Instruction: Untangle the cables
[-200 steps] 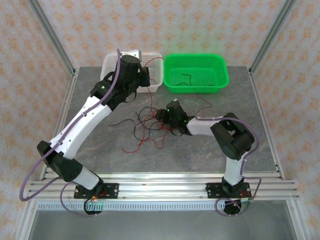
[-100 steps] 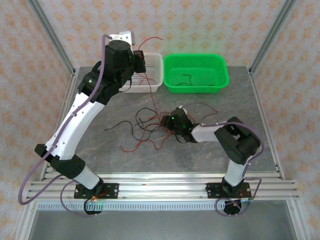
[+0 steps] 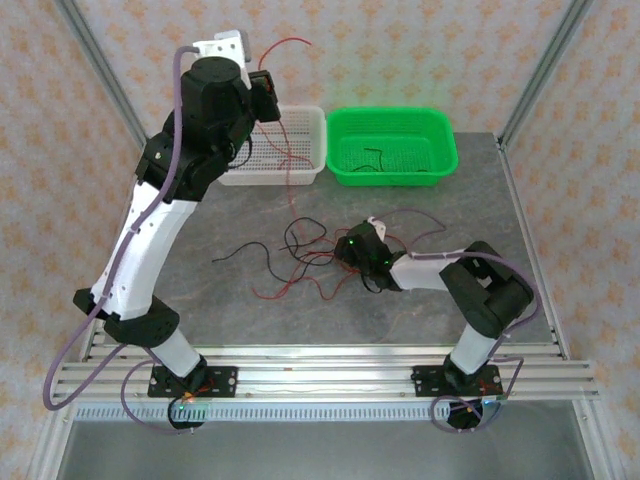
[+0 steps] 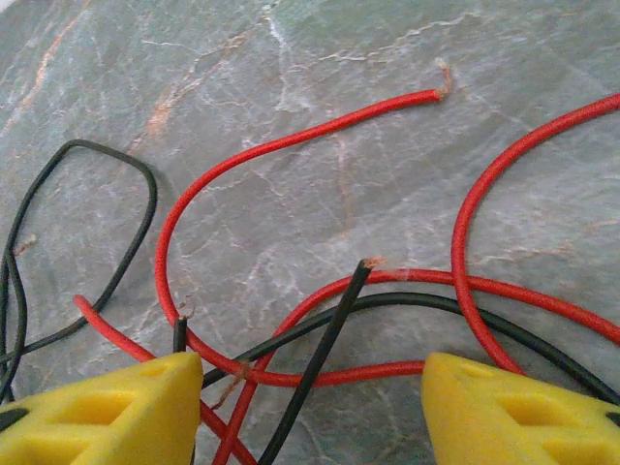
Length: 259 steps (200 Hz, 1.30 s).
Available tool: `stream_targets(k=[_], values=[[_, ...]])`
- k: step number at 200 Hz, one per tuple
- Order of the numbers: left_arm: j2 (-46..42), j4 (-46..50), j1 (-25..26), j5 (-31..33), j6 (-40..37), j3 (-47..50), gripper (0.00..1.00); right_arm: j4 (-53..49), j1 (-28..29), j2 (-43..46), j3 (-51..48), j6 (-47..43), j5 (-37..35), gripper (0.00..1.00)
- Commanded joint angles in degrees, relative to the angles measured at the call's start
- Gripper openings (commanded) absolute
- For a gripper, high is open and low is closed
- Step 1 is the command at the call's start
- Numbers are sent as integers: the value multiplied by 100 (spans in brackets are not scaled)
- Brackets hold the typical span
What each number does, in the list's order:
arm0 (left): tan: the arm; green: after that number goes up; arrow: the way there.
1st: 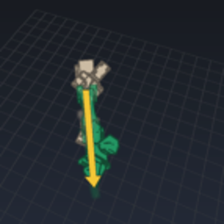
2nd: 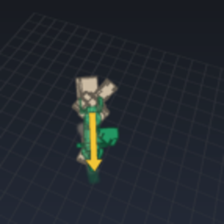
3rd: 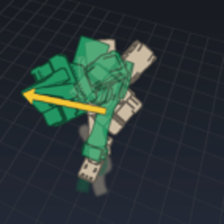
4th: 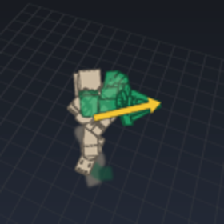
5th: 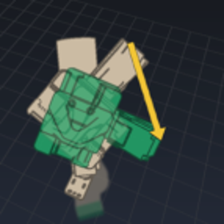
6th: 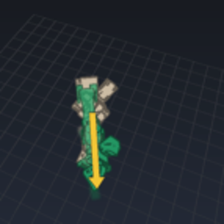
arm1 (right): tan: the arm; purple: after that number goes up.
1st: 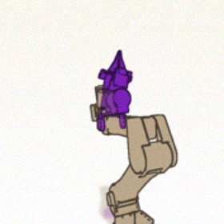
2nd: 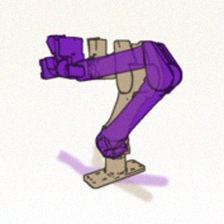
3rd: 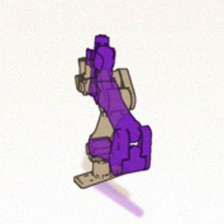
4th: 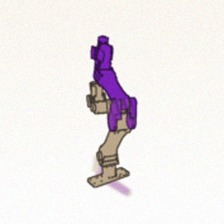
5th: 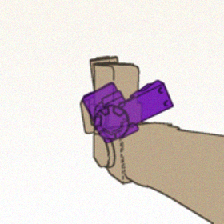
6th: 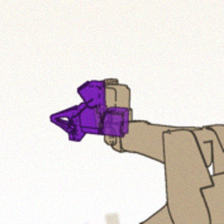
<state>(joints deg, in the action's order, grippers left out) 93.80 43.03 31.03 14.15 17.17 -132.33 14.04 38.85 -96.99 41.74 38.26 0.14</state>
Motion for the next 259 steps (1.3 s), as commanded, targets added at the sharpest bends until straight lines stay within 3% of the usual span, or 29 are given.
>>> stream_targets(k=[1, 101, 192, 259], values=[[-20, -159, -50, 385, -237, -205, 0, -766, -121, 181, -311, -139, -543, 62], [-13, -1682, -546, 648, -866, -104, 0, -1489, -251, 1440, -401, -565, -539, 67], [948, -3246, -1424, 80, -1182, -304, 0, -2685, -247, 4084, -157, -1158, 95, 76], [1728, -3768, -1814, -308, -1082, -690, 0, -2923, -247, 4646, -277, -892, 293, 76]])
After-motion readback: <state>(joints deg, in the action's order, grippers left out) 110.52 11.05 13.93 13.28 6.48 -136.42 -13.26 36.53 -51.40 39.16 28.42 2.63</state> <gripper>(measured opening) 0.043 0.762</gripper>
